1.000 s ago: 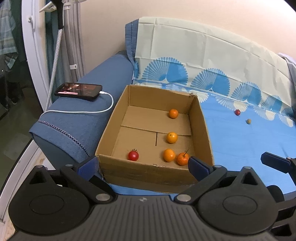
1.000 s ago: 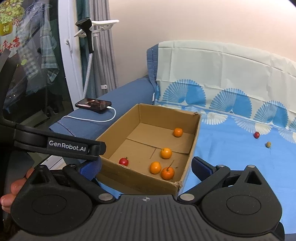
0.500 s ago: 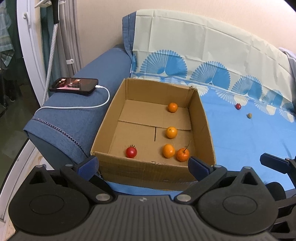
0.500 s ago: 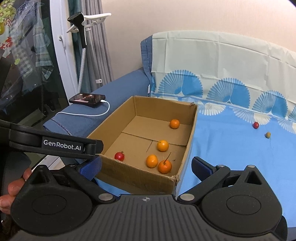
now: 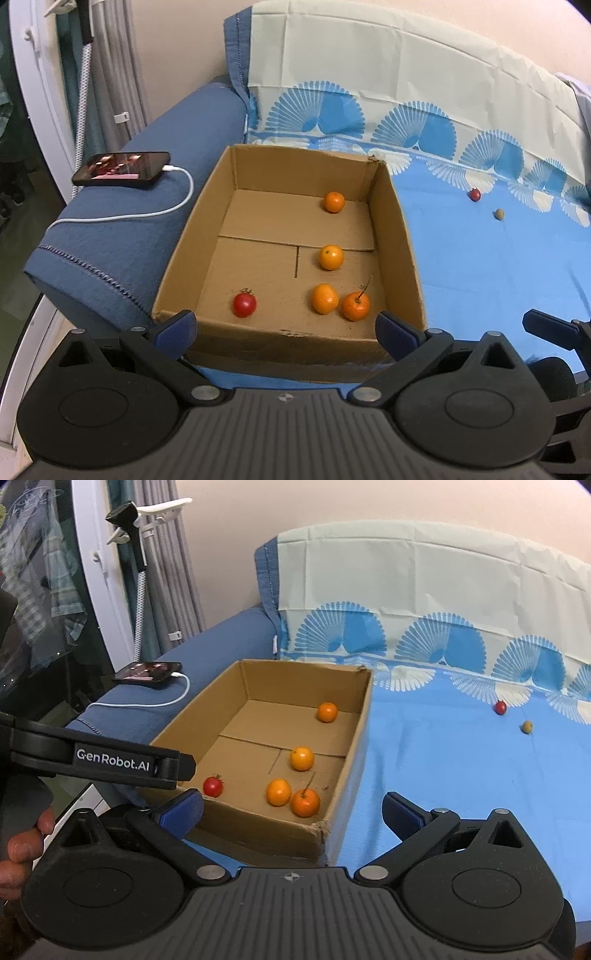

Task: Organize fruits
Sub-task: 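Lift both open tools out of the box and hold above it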

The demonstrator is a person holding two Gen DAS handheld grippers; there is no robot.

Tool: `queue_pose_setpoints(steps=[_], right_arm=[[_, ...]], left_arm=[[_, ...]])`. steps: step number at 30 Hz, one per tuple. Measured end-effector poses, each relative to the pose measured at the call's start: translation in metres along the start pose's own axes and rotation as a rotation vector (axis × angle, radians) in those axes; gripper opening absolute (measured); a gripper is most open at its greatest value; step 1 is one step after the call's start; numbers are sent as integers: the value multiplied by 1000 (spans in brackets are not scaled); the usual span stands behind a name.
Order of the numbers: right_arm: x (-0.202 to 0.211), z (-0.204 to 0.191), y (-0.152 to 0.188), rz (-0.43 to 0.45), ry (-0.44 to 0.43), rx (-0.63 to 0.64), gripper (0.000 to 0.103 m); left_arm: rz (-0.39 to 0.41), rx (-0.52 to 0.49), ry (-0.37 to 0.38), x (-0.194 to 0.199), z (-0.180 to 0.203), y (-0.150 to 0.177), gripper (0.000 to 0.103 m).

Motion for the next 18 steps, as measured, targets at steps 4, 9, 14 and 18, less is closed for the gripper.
queue_pose_setpoints(steps=[4, 9, 14, 18], right_arm=[[-7, 12, 1, -14, 4, -30, 102], [-19, 29, 0, -33, 8, -73, 102], [-25, 52, -5, -33, 24, -119, 102], [-24, 77, -12, -14, 68, -145, 102]], left_arm=[[-19, -20, 1, -10, 13, -5, 103], [-44, -37, 8, -22, 27, -13, 103], [-50, -53, 22, -34, 48, -27, 103], [-42, -69, 42, -41, 70, -41, 103]])
Point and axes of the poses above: each gripper's, at about its wrist camera, not at the fingertips, and x roughly against the way its jaws point, z to its right, y to its underside, the point moved 1 cm from there along -x, roughly the way its jaws point, and after that the axes turned 8 degrees about -y, right-handed, at the moved point
